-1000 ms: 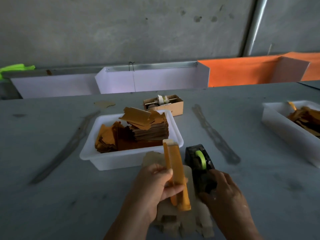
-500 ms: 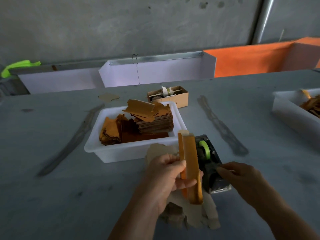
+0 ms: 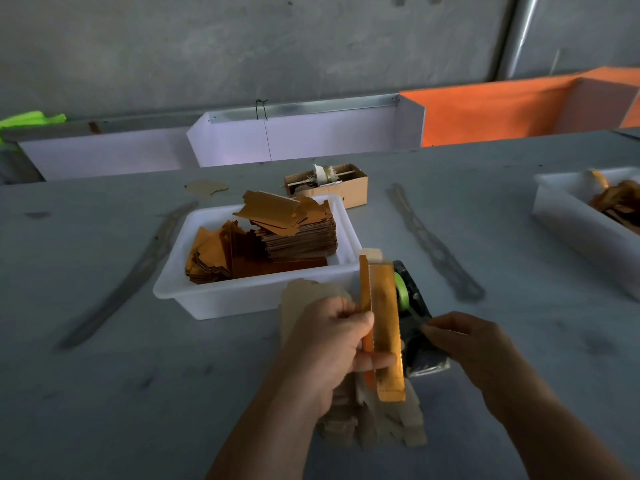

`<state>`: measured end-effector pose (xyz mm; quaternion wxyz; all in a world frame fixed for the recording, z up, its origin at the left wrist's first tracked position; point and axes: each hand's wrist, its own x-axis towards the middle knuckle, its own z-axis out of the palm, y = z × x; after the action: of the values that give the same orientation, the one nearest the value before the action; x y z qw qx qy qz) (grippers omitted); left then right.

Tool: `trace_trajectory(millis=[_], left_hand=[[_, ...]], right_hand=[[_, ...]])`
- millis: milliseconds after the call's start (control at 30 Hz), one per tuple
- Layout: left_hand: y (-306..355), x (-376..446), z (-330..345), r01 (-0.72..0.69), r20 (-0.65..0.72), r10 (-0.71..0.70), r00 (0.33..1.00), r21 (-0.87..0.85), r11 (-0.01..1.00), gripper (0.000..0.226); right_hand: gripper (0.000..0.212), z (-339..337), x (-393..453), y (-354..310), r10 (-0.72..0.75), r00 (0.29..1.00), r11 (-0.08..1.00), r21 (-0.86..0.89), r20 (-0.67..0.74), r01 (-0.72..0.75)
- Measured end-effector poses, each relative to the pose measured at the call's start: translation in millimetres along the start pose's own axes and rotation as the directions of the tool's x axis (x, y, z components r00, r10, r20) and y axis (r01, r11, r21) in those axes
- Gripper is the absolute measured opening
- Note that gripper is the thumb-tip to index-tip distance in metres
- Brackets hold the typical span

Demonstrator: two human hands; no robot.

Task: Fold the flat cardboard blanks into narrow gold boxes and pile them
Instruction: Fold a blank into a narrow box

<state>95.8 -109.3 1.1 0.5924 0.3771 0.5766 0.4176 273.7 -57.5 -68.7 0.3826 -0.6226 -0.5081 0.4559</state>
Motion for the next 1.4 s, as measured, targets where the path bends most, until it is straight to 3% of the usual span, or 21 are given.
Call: trace_trajectory(millis=[167,300,333,433,533,633,733,967,1067,1233,1400], left_hand=[[-0.6,8.4,17.7,0.088,0.157,-0.051,0.986,-0.240,0.967,0.014],[-13.1,20.4,26.2,0.135,0.105,-0.110,0.988,-0.262,0.956,0.016],[-16.3,21.9,28.1,0.145,0.087,-0.126,0.988,-0.267,0.953,0.016],[-26.7,25.5,34.9,0.140,0.038,-0.136,0.990,-0.147,0.979,0.008],[-35.2,28.8,37.5,0.123,0.026,-0.122,0.992,-0.027,0.992,0.007],[-31.3,29.0,31.1,0.143,0.068,-0.133,0.989,-0.168,0.975,0.004],[-22.9,27.7,21.1,0.162,0.104,-0.135,0.985,-0.322,0.933,0.005],[-20.0,27.3,16.7,0.173,0.181,-0.110,0.977,-0.383,0.907,0.011],[-20.1,29.4,23.1,0.126,0.212,-0.057,0.976,-0.328,0.936,0.006],[-29.3,37.6,35.8,-0.003,0.146,-0.001,0.989,0.029,1.000,0.007],[-34.0,40.9,36.7,-0.005,0.131,-0.001,0.991,0.046,0.999,0.008]], right_hand=[[0.024,4.7,-2.4,-2.9,-0.034,0.999,0.998,-0.061,-0.038,0.031],[0.033,10.0,-8.4,-7.3,-0.131,0.982,0.979,-0.174,-0.134,0.107],[0.029,10.5,-10.3,-7.5,-0.120,0.985,0.985,-0.136,-0.127,0.103],[0.010,7.2,-13.3,-11.5,0.039,0.999,0.977,0.211,-0.001,-0.038],[0.013,0.8,-12.9,-13.7,0.072,0.996,0.961,0.263,0.053,-0.084],[0.016,-0.4,-17.5,-8.4,0.012,1.000,0.981,0.195,0.008,-0.014],[0.014,2.0,-22.2,1.5,-0.071,0.991,0.995,-0.074,-0.110,0.063],[0.017,10.7,-25.7,14.3,-0.197,0.963,0.949,-0.282,-0.185,0.140],[0.021,13.3,-27.4,15.7,-0.190,0.959,0.958,-0.254,-0.211,0.134],[0.025,15.9,-29.7,14.7,-0.180,0.961,0.964,-0.231,-0.209,0.130],[0.028,16.2,-31.1,14.3,-0.186,0.962,0.960,-0.247,-0.199,0.135]])
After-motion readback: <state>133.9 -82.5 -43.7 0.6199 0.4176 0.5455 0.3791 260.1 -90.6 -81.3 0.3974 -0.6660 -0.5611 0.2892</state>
